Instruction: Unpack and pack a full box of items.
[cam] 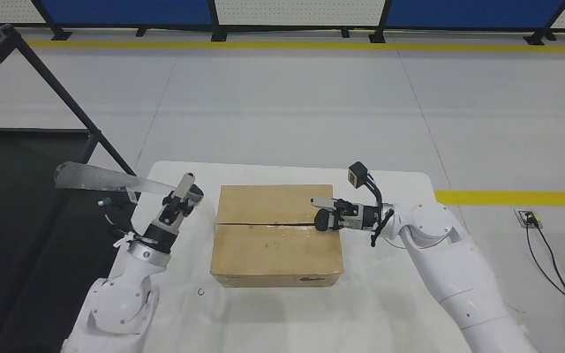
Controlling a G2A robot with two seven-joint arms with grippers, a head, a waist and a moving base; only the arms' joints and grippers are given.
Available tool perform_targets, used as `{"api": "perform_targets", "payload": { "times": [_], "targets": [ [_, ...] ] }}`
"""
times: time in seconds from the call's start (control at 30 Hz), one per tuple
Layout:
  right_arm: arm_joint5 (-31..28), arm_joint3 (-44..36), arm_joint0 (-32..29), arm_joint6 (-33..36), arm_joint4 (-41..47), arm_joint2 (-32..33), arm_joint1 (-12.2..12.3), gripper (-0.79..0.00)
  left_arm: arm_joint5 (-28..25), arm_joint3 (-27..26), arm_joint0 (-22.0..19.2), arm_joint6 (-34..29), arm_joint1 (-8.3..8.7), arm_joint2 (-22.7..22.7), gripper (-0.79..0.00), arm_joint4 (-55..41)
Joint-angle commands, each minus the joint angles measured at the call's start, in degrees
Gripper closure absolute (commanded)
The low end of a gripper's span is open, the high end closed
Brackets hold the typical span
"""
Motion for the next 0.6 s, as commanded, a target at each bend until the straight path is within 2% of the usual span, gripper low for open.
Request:
{"api": "perform_targets", "payload": {
  "times": [0.0, 0.2, 0.4, 0.57],
  "targets": [
    [0.0, 0.0, 0.0, 0.0, 0.0, 0.0, 0.0, -0.785, 0.2, -0.4, -0.1, 0.0, -0.05, 1.1, -0.785, 2.3],
    [0.0, 0.0, 0.0, 0.0, 0.0, 0.0, 0.0, -0.785, 0.4, -1.1, -0.6, -0.3, -0.26, 3.1, -0.785, 4.0],
    [0.0, 0.0, 0.0, 0.0, 0.0, 0.0, 0.0, -0.785, -1.2, -2.4, -0.3, -1.9, -0.19, 3.6, -0.785, 5.9],
    [0.0, 0.0, 0.0, 0.0, 0.0, 0.0, 0.0, -0.785, -0.6, -3.8, -0.1, -3.4, -0.08, 4.1, -0.785, 8.5]
  ]
}}
